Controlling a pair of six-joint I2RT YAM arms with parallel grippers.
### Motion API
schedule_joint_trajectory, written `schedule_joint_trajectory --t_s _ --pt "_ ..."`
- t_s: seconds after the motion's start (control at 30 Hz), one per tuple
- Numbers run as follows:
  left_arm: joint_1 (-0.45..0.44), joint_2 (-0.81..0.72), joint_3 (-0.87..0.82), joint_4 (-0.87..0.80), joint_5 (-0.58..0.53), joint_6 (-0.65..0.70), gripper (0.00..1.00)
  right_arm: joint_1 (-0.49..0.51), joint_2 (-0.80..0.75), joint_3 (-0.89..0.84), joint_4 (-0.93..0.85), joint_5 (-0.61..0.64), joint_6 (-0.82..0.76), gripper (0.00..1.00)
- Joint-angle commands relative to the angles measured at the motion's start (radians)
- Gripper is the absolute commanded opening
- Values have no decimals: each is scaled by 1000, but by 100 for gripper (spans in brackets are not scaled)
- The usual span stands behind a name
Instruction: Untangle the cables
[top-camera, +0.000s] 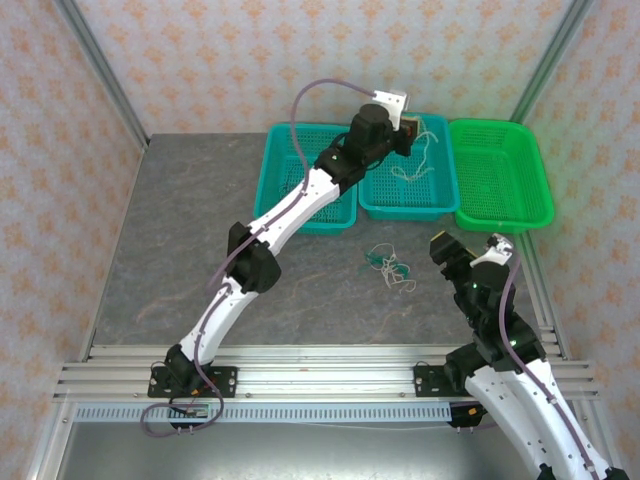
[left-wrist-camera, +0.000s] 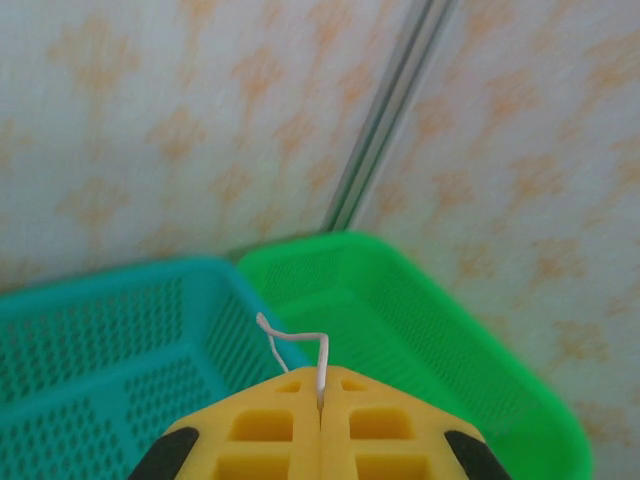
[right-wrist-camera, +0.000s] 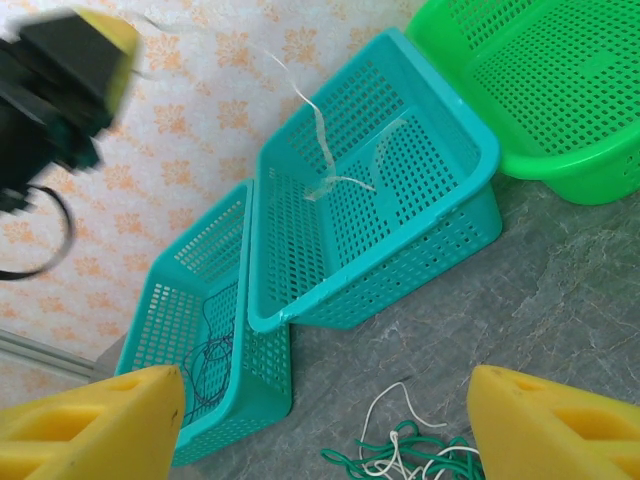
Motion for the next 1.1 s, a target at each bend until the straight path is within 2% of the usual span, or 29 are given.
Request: schedule_joint_trajectory --t_s 0.0,0.03,0.07,0.17,0.3,0.4,0.53,0.67,0.73,0.87,0.97,1.0,1.07 --pt "18 -13 44 -80 -14 -55 30 3 0 -6 -1 14 -9 75" --pt "18 -25 39 -92 -4 -55 45 3 9 -6 -13 22 -13 75" --pt "18 -42 25 -95 9 -55 52 4 20 -5 -23 27 -20 75" --pt "18 -174 -137 -30 33 -70 61 3 72 -9 -47 22 -35 75" --pt "18 -550 -699 323 -12 -109 70 3 159 -16 -29 -41 -47 75" --pt "18 -798 -973 374 -52 -115 70 3 239 -21 13 -95 -60 75" --pt "11 -1075 -1279 338 -94 -137 69 5 382 -14 75 -177 -85 75" --pt "-8 -1280 -1523 262 -146 -130 68 7 547 6 126 -266 -80 75" --pt "-15 -1359 -1608 195 -165 -137 68 10 629 15 167 -341 -82 72" --pt "-38 -1449 -1739 134 -161 -174 68 33 776 48 218 -475 -96 62" --pt "-53 -1467 -1822 119 -155 -203 68 49 857 69 230 -524 -96 55" --pt "-57 -1467 -1845 122 -158 -214 68 53 876 72 237 -531 -94 51" --pt "-60 -1465 -1886 146 -165 -237 68 57 897 78 242 -526 -89 30"
